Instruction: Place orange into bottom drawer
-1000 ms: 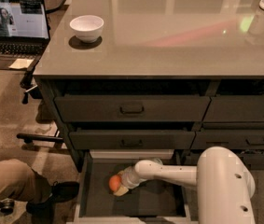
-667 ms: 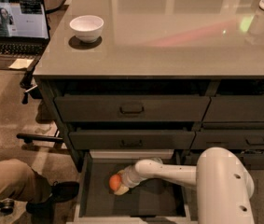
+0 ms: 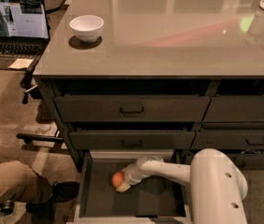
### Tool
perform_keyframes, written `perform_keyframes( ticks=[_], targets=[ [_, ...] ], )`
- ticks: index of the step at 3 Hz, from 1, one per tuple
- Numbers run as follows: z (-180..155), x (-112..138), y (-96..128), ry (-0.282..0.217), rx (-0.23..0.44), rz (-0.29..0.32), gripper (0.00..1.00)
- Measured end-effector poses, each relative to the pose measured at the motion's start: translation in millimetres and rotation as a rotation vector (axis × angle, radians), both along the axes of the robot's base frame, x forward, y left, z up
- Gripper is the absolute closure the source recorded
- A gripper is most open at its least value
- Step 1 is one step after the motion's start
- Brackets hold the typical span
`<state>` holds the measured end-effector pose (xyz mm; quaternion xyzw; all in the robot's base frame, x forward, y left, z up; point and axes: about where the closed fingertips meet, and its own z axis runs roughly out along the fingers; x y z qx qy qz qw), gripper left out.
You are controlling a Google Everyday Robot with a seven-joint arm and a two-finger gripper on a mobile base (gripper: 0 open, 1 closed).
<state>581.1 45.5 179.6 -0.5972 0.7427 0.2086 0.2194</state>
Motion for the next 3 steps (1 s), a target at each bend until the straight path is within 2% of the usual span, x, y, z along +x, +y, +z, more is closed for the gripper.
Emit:
perform_keyframes(
  ticks=[1,2,3],
  targets=[
    [-5.1,-4.7,-4.4,-0.027,-0.004,0.008,1.0],
    [-13.8,-7.7,-6.6,-0.084,0.004,0.046,1.0],
    [-20.1,-10.1,-4.7,-0.135,0.015,0.111,1.0]
  ],
)
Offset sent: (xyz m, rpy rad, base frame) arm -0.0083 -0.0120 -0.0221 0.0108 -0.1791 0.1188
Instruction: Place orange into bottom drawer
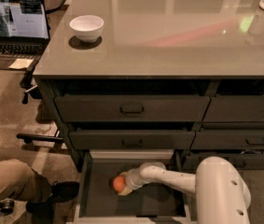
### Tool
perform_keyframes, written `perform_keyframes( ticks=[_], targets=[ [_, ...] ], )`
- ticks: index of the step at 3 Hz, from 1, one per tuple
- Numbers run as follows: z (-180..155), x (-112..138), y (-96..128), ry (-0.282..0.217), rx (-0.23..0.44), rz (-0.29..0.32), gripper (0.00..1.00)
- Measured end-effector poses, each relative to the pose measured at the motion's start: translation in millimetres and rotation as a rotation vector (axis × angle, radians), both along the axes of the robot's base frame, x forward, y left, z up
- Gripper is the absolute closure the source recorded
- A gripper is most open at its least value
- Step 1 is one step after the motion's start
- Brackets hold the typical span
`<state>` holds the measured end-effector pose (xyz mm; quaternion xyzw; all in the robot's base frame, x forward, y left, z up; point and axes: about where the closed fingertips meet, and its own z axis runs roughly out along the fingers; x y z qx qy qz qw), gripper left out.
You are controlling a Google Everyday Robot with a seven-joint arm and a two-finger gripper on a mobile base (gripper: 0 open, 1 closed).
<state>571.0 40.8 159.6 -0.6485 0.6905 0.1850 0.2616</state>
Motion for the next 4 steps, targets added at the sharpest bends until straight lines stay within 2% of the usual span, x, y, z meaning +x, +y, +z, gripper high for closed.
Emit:
perform_keyframes(
  ticks=[1,2,4],
  targets=[
    [-6.3,1.0,2.9,-0.014,0.024,0.054,1.0],
    [-11.1,1.7,2.2,0.003,0.035,0.094,0.81],
    [-15.7,-2.1,-4.4,0.029,0.05,0.109,0.35]
  ],
)
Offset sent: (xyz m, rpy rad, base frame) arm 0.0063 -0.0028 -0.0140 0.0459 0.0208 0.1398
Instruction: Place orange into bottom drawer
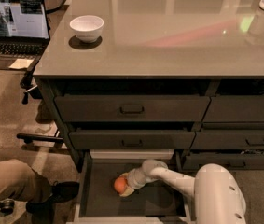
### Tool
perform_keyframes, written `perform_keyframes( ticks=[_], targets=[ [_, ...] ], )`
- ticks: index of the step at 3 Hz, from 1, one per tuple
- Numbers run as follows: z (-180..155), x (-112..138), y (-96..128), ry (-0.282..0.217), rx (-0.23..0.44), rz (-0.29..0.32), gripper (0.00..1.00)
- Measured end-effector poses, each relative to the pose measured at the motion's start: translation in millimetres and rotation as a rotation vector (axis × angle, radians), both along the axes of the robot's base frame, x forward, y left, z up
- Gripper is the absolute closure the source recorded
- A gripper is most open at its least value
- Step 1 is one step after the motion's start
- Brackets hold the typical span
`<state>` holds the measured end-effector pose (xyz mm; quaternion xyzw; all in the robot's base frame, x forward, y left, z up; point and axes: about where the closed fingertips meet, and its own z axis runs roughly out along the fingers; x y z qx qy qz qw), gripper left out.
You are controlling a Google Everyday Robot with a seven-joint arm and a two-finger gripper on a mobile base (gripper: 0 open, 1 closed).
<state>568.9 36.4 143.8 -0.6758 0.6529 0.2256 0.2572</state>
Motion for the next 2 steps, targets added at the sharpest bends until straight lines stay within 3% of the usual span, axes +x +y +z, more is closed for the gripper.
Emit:
perform_keyframes(
  ticks=[1,2],
  targets=[
    [-1.8,-1.6,-2.1,0.011,0.005,0.001,0.12],
    [-1.8,-1.6,-2.1,0.011,0.005,0.001,0.0]
  ],
)
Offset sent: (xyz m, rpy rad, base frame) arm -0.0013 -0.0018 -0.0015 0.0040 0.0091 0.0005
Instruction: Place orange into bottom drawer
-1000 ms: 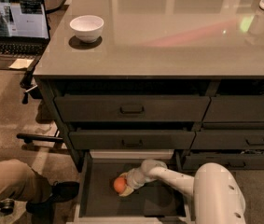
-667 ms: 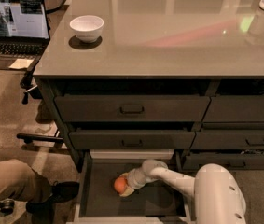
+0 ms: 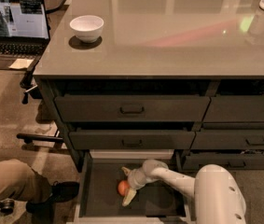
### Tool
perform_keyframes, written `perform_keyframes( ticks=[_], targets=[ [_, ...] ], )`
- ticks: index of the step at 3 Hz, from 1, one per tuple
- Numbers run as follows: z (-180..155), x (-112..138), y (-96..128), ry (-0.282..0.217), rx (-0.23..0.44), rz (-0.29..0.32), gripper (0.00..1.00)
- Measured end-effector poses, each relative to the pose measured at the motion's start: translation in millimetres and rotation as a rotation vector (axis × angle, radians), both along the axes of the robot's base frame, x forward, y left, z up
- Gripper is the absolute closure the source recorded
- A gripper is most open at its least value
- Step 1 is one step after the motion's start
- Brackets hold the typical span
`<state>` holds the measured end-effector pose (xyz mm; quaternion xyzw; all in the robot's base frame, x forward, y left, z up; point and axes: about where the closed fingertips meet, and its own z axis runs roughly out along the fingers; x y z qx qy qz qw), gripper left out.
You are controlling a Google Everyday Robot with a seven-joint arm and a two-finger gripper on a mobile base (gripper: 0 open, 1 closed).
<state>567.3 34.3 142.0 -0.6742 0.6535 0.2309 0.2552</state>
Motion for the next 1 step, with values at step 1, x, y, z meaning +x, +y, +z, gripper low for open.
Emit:
perform_keyframes(
  ticks=[1],
  targets=[
    [0.0,0.0,0.0,0.0,0.0,0.0,0.0]
  ],
)
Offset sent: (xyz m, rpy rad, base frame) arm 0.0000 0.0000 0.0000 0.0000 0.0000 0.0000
